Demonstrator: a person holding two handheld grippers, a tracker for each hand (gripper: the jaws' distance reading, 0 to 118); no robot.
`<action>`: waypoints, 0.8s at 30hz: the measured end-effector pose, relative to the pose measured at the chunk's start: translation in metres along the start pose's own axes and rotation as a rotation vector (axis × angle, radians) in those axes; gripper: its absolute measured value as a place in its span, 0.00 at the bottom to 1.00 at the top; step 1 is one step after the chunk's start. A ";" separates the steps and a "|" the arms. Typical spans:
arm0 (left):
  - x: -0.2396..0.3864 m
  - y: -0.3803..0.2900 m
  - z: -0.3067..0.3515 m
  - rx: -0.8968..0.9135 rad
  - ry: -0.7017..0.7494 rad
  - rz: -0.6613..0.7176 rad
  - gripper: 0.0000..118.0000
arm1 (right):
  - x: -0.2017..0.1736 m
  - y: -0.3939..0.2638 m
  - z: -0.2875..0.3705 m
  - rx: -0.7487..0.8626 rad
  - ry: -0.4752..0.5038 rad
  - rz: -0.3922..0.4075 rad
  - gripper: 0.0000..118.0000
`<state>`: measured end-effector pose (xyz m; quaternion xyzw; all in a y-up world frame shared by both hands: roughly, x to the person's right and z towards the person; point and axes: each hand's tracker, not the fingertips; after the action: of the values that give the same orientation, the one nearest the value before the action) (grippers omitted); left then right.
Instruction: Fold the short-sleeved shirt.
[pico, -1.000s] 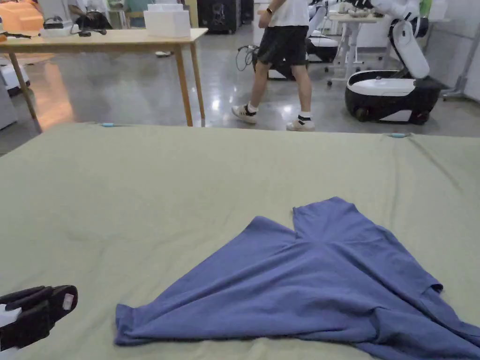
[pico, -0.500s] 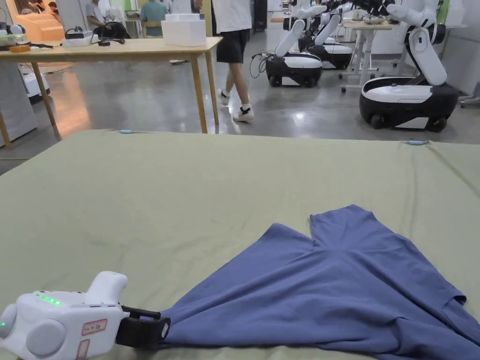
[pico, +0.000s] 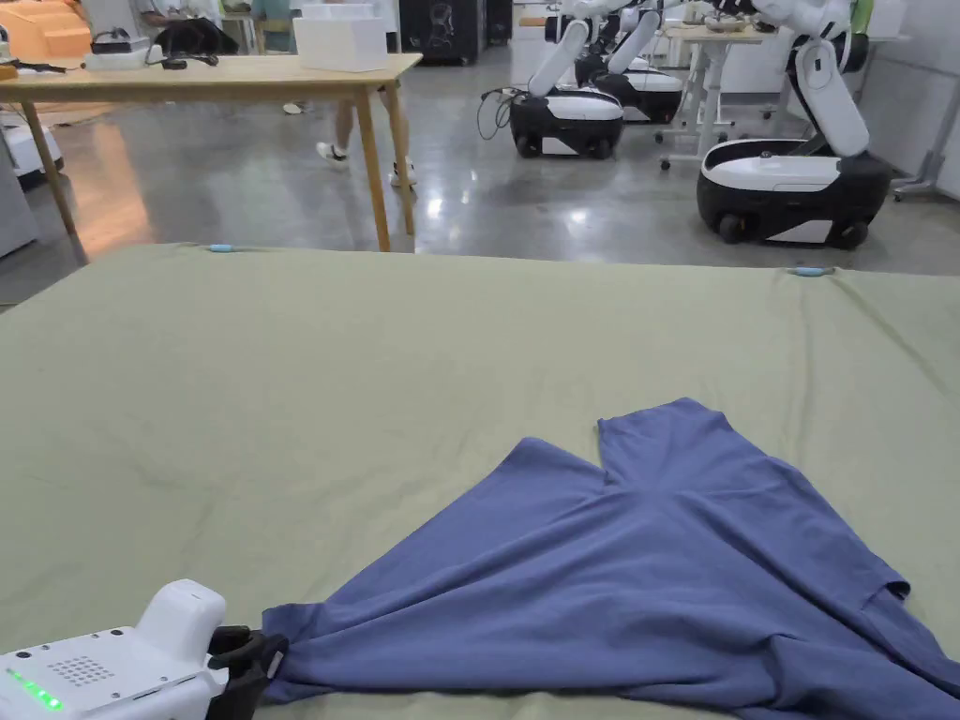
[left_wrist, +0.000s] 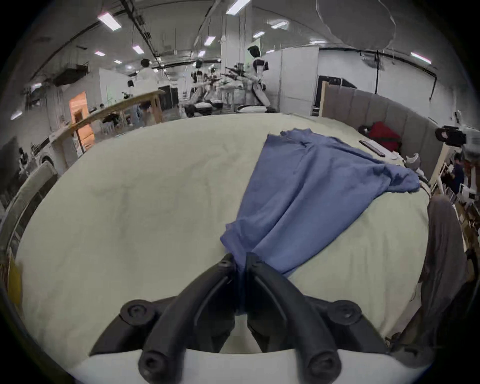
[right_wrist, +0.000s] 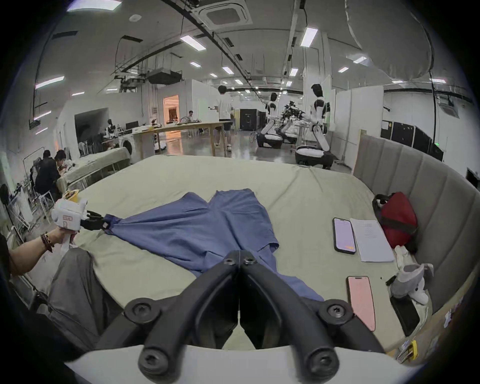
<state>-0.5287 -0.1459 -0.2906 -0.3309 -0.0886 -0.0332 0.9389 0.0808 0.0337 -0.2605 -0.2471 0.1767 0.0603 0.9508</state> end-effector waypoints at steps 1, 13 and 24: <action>0.001 0.001 0.001 -0.001 -0.014 0.004 0.04 | 0.002 0.005 -0.011 -0.003 0.004 0.004 0.00; 0.004 0.019 0.008 0.059 -0.084 0.073 0.04 | 0.067 0.094 -0.335 -0.286 0.060 0.069 1.00; 0.025 0.039 0.009 0.060 -0.068 0.092 0.04 | 0.073 0.059 -0.441 -0.546 0.040 0.061 0.64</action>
<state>-0.5010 -0.1102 -0.3029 -0.3073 -0.1062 0.0242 0.9454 0.0016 -0.1296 -0.6735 -0.4901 0.1801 0.1294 0.8430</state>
